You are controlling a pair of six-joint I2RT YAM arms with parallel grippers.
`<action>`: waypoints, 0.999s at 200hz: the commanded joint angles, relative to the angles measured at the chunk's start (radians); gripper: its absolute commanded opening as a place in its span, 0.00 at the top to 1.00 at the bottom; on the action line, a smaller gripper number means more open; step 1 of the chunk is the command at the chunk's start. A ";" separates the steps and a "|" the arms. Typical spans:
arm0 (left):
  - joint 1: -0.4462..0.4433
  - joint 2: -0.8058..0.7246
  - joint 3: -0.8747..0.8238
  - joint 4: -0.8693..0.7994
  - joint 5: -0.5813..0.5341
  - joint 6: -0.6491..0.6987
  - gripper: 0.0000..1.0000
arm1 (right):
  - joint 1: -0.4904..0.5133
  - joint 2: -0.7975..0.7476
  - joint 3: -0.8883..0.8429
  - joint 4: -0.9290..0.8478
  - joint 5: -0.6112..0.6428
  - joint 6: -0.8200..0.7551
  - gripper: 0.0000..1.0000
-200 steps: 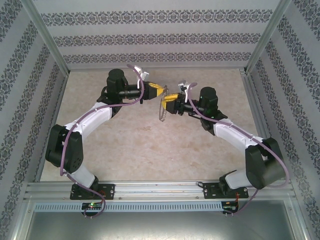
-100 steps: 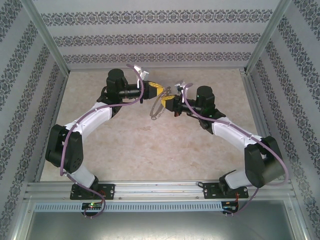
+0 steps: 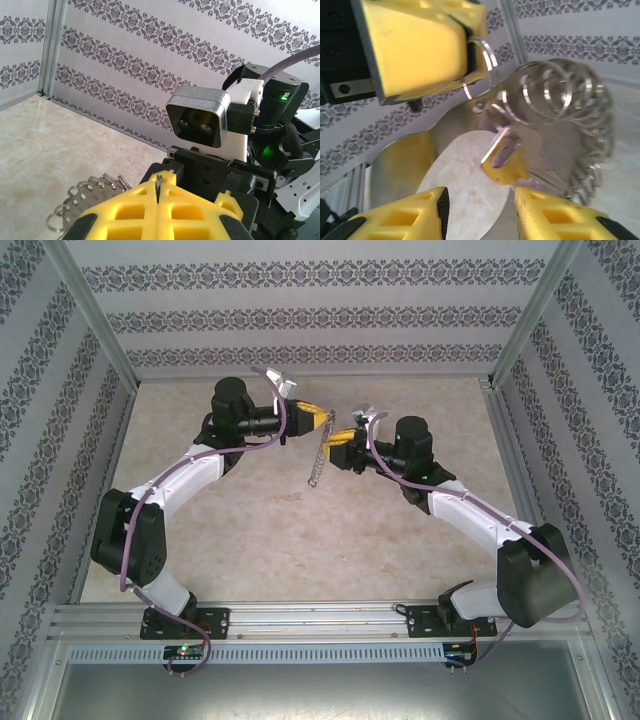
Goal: Put the keys on the keyring
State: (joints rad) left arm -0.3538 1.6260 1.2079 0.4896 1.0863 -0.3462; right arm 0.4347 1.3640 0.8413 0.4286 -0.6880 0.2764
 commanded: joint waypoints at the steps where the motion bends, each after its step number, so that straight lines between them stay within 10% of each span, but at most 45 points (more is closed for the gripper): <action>1: -0.004 -0.021 0.017 0.086 0.002 -0.018 1.00 | 0.021 -0.025 -0.011 -0.002 0.076 -0.036 0.59; 77: -0.004 -0.024 0.009 0.090 0.004 -0.019 1.00 | 0.038 0.012 0.031 0.024 0.143 -0.040 0.58; 146: -0.005 -0.023 0.009 0.093 0.003 -0.020 1.00 | 0.044 -0.006 0.020 0.002 0.118 -0.058 0.93; 200: -0.005 -0.023 0.009 0.096 0.000 -0.019 1.00 | 0.061 -0.014 0.019 -0.022 0.095 -0.077 1.00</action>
State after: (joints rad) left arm -0.3534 1.6257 1.2079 0.5098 1.0863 -0.3496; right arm 0.4763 1.3666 0.8425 0.4206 -0.5636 0.2279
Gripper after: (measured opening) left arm 0.050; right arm 0.056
